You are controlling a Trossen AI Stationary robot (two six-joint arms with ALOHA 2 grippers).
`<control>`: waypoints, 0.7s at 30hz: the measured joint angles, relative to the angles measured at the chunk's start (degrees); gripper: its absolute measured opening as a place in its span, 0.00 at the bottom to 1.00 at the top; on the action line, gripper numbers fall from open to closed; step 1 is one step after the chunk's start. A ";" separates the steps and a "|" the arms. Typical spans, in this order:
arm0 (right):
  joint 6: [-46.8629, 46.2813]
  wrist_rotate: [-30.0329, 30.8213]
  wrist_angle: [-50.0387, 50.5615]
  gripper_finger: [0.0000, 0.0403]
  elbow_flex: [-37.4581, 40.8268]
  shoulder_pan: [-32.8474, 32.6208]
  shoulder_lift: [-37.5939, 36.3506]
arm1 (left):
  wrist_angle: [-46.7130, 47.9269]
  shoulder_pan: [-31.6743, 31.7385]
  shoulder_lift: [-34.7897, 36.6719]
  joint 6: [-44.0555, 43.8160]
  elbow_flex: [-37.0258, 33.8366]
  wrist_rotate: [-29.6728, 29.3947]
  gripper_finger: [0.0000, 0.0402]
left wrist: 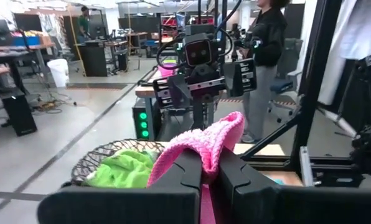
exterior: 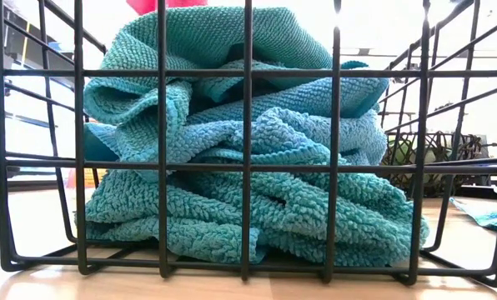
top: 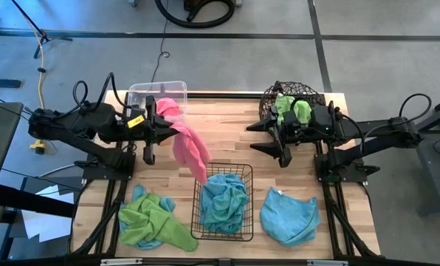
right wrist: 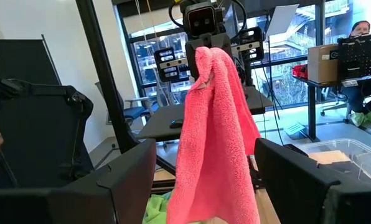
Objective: Sort microfiber towel by color & place in baskets
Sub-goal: Put the pink towel into the left transparent bin
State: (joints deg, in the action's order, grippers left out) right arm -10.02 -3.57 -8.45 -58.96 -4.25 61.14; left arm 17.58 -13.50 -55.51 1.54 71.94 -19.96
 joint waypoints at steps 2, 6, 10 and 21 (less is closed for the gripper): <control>0.00 -0.02 0.00 0.67 0.00 0.00 0.00 | -0.03 0.82 0.05 1.43 0.00 -0.01 0.00; 0.02 -0.02 0.05 0.67 0.00 0.01 0.00 | -1.38 4.27 0.38 4.34 0.02 -0.03 0.00; 0.02 -0.04 0.63 0.67 0.00 0.43 0.00 | -1.09 9.44 1.63 6.22 0.02 -0.36 0.00; 3.02 0.10 2.21 0.67 0.00 3.64 0.00 | -0.81 22.42 7.76 9.41 0.02 -13.37 0.00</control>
State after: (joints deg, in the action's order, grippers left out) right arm -7.01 -3.47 -6.24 -58.96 -0.61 61.14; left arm 16.78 8.93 -47.74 10.94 71.96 -33.33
